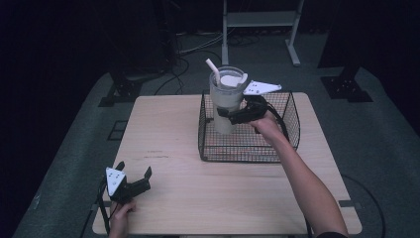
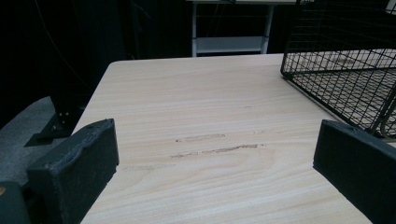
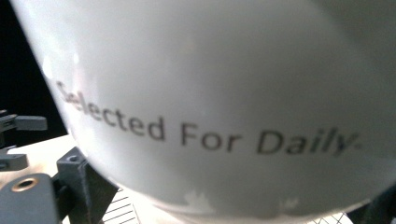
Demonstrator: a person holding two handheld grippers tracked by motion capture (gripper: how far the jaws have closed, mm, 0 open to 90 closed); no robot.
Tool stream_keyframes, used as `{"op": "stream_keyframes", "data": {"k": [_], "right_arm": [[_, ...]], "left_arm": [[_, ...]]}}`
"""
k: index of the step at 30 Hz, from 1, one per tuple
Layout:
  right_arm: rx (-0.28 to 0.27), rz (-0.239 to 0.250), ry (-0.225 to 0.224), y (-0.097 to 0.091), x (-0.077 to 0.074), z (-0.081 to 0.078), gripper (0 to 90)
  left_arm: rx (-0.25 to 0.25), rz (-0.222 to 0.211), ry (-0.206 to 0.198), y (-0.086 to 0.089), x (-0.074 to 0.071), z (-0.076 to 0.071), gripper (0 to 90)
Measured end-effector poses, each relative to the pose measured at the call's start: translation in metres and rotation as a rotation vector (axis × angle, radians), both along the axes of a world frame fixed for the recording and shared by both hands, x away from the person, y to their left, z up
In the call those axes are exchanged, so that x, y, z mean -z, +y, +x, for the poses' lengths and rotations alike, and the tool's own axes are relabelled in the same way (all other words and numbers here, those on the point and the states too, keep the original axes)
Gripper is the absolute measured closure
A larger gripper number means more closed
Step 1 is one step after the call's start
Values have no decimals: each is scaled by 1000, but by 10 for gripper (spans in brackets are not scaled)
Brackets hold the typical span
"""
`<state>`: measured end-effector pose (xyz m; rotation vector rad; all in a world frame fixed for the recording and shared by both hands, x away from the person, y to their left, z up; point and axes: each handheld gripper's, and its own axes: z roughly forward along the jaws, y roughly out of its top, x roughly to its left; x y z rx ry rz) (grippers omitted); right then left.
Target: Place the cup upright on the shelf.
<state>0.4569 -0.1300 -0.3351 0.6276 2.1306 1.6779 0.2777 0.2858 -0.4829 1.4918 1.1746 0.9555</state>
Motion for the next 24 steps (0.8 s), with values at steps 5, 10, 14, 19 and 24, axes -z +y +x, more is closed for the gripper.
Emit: {"op": "stream_keyframes", "data": {"k": [5, 10, 14, 19, 24], "right_arm": [[19, -10, 15, -1, 7, 12, 80], [23, -16, 33, 1, 15, 22, 80], [23, -25, 51, 4, 21, 27, 80], [23, -32, 53, 6, 28, 30, 80], [12, -40, 61, 9, 34, 33, 80]], "left_arm": [[1, 4, -1, 0, 0, 0, 0], [2, 1, -3, 0, 0, 0, 0], [2, 0, -4, 0, 0, 0, 0], [2, -1, -3, 1, 0, 0, 0], [0, -3, 0, 1, 0, 0, 0]]}}
